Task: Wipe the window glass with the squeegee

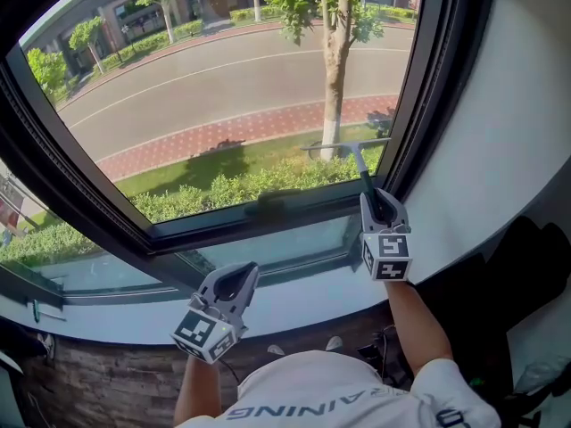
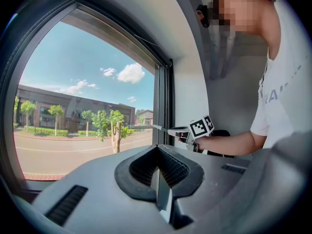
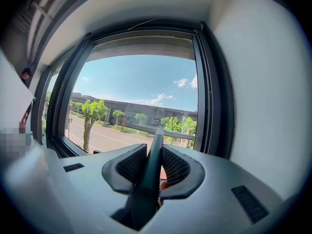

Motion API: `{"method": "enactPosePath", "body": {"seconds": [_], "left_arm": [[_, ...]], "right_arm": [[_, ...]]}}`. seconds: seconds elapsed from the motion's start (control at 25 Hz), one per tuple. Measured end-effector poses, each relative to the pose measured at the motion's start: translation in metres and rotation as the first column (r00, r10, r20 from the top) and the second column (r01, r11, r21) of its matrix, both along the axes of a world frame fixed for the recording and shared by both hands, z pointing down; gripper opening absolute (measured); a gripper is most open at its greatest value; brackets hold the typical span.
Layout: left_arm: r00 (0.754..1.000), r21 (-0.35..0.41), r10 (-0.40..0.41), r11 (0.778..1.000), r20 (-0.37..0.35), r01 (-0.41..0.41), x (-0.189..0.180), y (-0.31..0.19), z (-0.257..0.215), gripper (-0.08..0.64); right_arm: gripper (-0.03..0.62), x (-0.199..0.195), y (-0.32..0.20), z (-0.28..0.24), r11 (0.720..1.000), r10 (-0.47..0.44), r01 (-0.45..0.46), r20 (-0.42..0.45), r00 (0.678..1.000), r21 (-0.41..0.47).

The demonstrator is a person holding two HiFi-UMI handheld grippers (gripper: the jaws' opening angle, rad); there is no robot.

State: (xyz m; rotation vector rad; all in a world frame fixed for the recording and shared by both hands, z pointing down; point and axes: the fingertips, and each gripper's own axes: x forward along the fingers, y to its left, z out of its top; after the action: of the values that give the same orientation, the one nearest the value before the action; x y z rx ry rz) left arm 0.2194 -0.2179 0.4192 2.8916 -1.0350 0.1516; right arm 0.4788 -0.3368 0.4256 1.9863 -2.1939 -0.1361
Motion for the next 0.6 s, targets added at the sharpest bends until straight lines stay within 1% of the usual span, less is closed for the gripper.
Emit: {"method": "enactPosePath", "body": {"seconds": [0.2,0.6], "left_arm": [[1.0,-0.002,-0.008,1.0,-0.007,0.008,-0.002,-0.001,-0.001,0.014],[1.0,-0.013,-0.009,1.0,-0.004,0.009,-0.001,-0.001,0.006,0.014]], "right_arm": [[0.098,-0.005,0.0,0.029,0.998,-0.006,0.004,-0.033,0.999,-0.065],[0.098,-0.002,-0.003,0.073,0.989,-0.011,0.004,-0.047,0.999,-0.145]]}}
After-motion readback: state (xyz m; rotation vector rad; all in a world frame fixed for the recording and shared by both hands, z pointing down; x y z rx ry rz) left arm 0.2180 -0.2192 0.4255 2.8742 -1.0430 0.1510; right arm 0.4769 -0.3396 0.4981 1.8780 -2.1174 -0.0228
